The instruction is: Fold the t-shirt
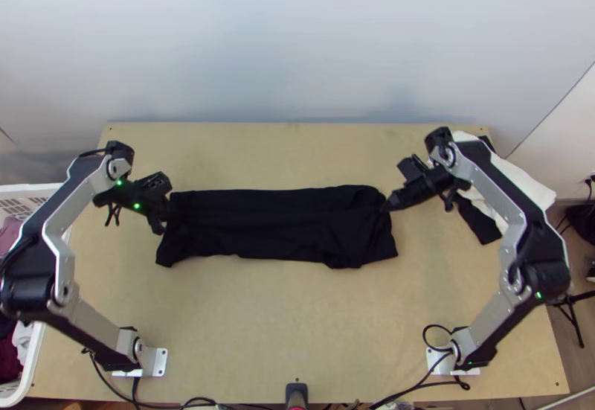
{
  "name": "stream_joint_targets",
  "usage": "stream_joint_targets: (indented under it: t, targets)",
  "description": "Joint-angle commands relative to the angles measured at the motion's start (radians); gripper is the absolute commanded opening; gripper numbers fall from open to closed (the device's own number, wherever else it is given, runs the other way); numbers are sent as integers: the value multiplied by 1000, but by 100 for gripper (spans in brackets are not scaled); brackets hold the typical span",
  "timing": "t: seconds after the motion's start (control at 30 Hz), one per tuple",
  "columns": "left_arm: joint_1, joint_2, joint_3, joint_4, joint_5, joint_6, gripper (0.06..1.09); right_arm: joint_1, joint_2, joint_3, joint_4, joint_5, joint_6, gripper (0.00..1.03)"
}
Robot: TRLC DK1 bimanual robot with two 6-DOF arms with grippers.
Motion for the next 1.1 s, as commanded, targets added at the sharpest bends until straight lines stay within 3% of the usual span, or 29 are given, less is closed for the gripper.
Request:
stream_joint_targets:
  t: [0.0,0.2,0.3,0.37,0.47,0.57,0.63,0.73,0.9,1.07]
  targets:
    - [22,179,149,-96,-8,61,10,14,146,137,0,12,11,3]
    - [40,222,155,-97,-21,84,10,12,189,145,0,33,11,5]
    - [54,230,160,-96,-18,81,22,12,209,140,2,53,11,9]
    - [66,242,178,-96,-9,66,24,12,223,145,10,55,11,11]
    - [80,265,213,-125,-6,46,54,15,227,151,13,53,18,17]
    - [88,264,246,-190,12,54,106,15,226,149,-1,56,43,49]
    - [105,245,269,-219,83,52,105,9,221,140,-7,62,55,68]
    - [122,244,339,-311,169,48,105,1,203,123,-7,73,57,79]
    - [169,239,460,-369,204,20,105,-13,163,125,-7,78,57,79]
    - [172,153,434,-383,201,18,105,-31,91,129,-36,78,58,81]
